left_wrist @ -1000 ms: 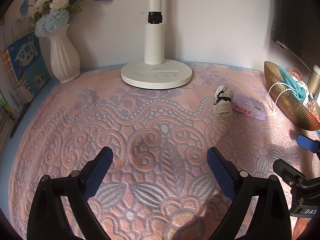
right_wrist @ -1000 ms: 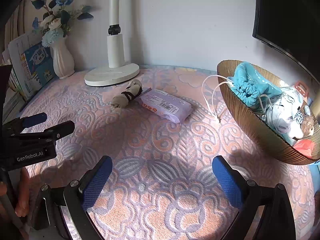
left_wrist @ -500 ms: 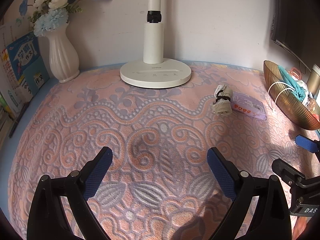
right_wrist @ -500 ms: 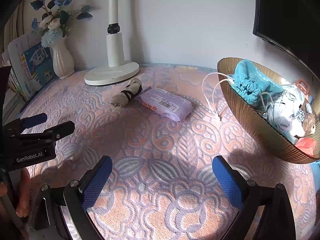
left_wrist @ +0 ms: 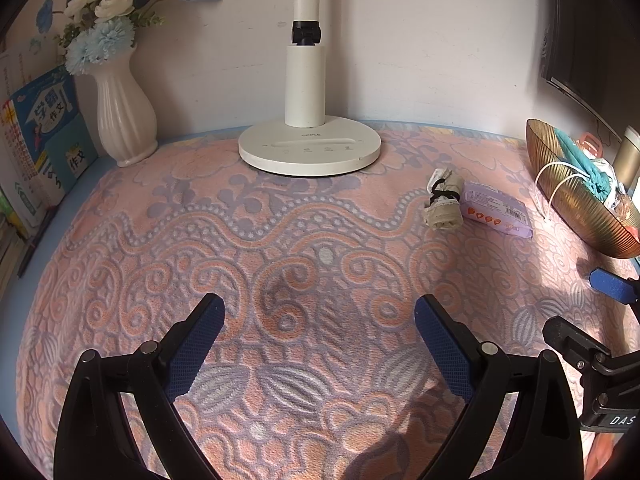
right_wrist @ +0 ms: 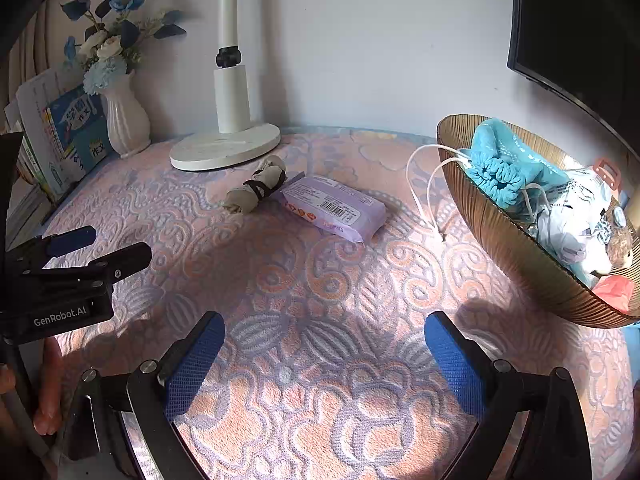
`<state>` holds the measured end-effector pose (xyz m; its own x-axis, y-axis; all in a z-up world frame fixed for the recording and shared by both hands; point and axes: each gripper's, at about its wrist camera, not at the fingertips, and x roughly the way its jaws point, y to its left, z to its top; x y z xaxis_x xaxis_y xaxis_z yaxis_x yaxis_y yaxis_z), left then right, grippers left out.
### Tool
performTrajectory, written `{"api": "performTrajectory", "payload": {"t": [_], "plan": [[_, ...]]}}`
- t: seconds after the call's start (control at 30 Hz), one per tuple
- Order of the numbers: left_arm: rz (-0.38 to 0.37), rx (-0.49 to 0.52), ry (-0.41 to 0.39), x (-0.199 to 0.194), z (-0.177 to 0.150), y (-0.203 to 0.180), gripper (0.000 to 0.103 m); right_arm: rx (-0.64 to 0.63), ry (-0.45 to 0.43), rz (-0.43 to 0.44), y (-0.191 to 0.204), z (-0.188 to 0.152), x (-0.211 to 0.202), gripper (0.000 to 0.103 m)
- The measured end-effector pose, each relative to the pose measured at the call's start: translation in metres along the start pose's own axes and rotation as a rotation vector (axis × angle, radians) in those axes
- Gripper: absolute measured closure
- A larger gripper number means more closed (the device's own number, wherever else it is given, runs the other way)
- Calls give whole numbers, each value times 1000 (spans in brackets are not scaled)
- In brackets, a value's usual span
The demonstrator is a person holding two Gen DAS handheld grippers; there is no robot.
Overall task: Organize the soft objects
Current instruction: 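Withdraw both tools toward the lilac sachet and white wrapped item, then grasp the lilac sachet with the right tool while the left tool grasps the white wrapped item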
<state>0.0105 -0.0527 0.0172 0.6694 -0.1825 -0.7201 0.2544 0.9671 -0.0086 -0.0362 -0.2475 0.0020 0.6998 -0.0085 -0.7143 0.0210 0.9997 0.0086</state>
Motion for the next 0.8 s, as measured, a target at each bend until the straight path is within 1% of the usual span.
{"api": "performTrajectory", "payload": {"t": [0.13, 0.23, 0.27, 0.33, 0.37, 0.4, 0.43, 0.47, 0.5, 0.53, 0.57, 0.63, 0.67, 0.73, 0.77, 0.8], "plan": [[10, 14, 1, 0, 0, -3, 7, 25, 1, 4, -3, -1, -1, 3], [22, 29, 8, 0, 1, -7, 7, 70, -6, 8, -11, 1, -2, 3], [44, 42, 23, 0, 1, -10, 7, 91, -4, 6, -15, 1, -3, 3], [157, 127, 57, -4, 3, -21, 7, 158, 15, -20, -26, 0, -6, 3], [199, 181, 50, -10, 4, -29, 7, 194, 22, -19, -31, -2, -8, 4], [206, 225, 32, -17, 6, -35, 7, 217, 29, 10, -32, -3, -9, 4], [188, 250, 16, -23, 10, -40, 7, 231, 46, 44, -32, -2, -8, 5], [150, 262, 10, -27, 16, -43, 7, 245, 67, 77, -31, 0, -6, 9], [99, 259, 11, -29, 24, -45, 7, 260, 88, 107, -31, 4, -4, 15], [45, 245, 17, -29, 32, -46, 7, 279, 106, 133, -31, 9, -1, 18], [-11, 225, 26, -27, 41, -46, 7, 305, 119, 142, -34, 14, 2, 24], [-140, 183, 46, -15, 58, -44, 8, 371, 125, 118, -41, 21, 10, 24], [-210, 157, 62, -6, 65, -42, 8, 403, 115, 105, -45, 21, 12, 24], [-332, 80, 97, 15, 77, -37, 17, 424, 85, 89, -50, 23, 18, 27], [-371, 46, 116, 27, 81, -34, 21, 421, 80, 75, -49, 23, 22, 31], [-395, 20, 133, 37, 84, -32, 21, 419, 83, 65, -49, 24, 27, 32]]}}
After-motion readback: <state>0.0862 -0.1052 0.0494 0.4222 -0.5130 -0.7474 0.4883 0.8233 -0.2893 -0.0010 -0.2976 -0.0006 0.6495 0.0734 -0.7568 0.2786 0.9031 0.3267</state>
